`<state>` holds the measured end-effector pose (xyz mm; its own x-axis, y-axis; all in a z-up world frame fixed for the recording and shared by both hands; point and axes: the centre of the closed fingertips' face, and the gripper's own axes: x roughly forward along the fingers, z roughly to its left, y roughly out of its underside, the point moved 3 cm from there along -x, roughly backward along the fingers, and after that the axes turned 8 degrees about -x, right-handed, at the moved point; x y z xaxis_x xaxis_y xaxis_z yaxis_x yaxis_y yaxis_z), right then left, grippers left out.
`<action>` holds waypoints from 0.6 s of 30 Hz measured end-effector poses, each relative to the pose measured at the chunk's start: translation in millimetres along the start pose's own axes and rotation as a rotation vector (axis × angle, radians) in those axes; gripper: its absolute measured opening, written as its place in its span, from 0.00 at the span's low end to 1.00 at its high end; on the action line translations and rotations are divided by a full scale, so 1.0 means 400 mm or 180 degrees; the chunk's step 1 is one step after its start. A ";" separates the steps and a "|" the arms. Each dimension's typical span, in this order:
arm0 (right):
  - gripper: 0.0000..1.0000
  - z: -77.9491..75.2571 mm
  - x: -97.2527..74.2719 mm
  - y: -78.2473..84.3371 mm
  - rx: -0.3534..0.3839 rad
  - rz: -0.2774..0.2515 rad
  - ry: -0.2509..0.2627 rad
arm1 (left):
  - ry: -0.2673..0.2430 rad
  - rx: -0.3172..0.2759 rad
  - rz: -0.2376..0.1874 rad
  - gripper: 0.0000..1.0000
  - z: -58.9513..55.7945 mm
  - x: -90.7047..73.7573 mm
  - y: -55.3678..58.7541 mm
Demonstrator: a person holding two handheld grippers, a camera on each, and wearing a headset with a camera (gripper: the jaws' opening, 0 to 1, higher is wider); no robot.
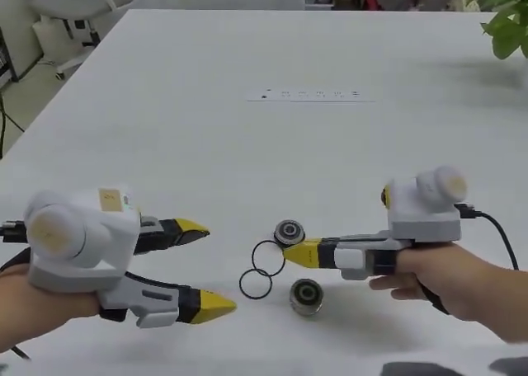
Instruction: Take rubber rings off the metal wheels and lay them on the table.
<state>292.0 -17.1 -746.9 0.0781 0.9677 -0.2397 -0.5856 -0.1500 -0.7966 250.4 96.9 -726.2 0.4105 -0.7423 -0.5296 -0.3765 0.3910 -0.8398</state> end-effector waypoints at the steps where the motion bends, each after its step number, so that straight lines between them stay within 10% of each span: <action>1: 0.00 -0.001 0.002 0.001 0.0001 0.0008 0.0004 | -0.0007 0.0002 0.0003 0.64 0.001 -0.002 0.001; 18: 0.00 -0.035 0.051 0.019 0.0088 0.0120 0.0181 | -0.0099 -0.0090 0.0010 0.67 0.023 -0.025 0.028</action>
<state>300.6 -1.3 -765.7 0.1007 0.9483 -0.3010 -0.6110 -0.1798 -0.7710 249.7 113.6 -731.3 0.4347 -0.7237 -0.5360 -0.4011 0.3774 -0.8347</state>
